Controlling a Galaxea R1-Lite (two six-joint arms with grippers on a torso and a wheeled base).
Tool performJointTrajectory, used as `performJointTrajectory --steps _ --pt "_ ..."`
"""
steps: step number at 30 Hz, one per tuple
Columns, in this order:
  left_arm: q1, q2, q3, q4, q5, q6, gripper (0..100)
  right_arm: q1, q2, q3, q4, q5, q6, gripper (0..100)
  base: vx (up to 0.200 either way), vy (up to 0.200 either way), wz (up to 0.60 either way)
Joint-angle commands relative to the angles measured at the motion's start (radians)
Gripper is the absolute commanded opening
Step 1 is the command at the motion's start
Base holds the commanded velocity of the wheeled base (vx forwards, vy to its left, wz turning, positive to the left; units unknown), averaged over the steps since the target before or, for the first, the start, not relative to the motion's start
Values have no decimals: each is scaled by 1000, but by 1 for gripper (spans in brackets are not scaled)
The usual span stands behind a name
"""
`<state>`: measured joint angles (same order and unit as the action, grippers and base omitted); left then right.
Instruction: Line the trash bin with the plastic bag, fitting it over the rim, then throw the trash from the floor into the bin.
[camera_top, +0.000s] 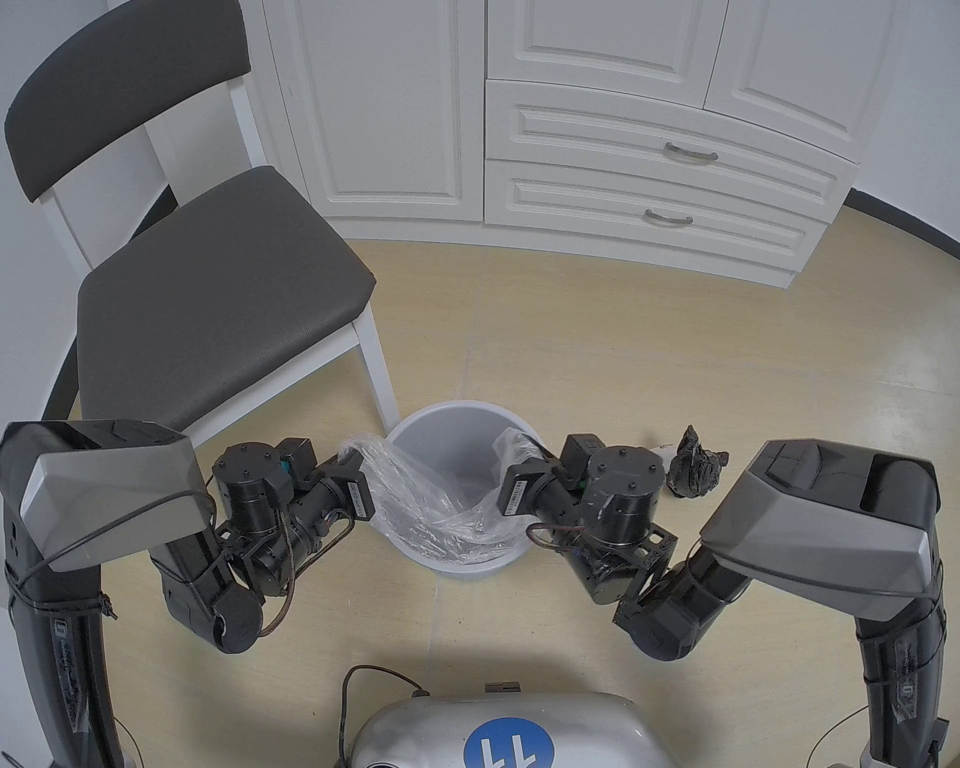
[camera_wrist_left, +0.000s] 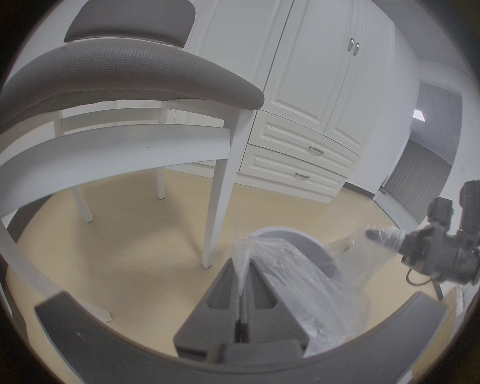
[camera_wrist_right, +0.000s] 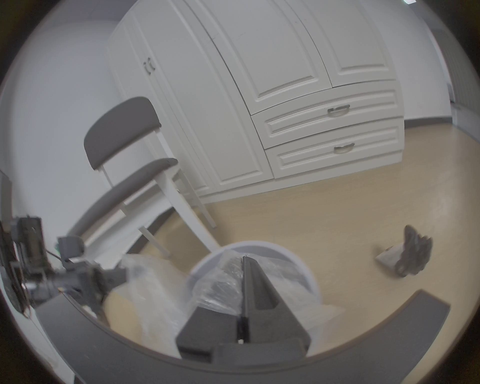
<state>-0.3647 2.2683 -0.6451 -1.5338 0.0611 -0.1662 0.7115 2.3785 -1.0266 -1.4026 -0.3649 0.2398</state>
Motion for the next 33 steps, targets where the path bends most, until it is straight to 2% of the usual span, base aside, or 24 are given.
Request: performJointTrajectory --steps 1,3,9,12,17,24,33 --pt "23 -29 33 0 -10 22 0 -38 -41 42 14 0 -33 0 0 0 0" --pt "47 -47 55 0 -27 80 0 -67 -87 100 59 -2 -105 0 0 0 0" --pt "76 -81 102 0 -29 149 0 -102 -154 188 73 -3 -197 0 0 0 0" --pt "90 -84 128 1 -30 203 0 -124 -205 283 74 -2 -286 0 0 0 0" --pt "87 -73 143 1 -30 235 0 -127 -229 359 71 -2 -350 0 0 0 0" --pt "98 -89 177 0 -60 251 0 -185 -266 494 42 -11 -524 0 0 0 0" --pt "98 -95 222 -2 -67 306 0 -187 -303 589 37 3 -565 0 0 0 0"
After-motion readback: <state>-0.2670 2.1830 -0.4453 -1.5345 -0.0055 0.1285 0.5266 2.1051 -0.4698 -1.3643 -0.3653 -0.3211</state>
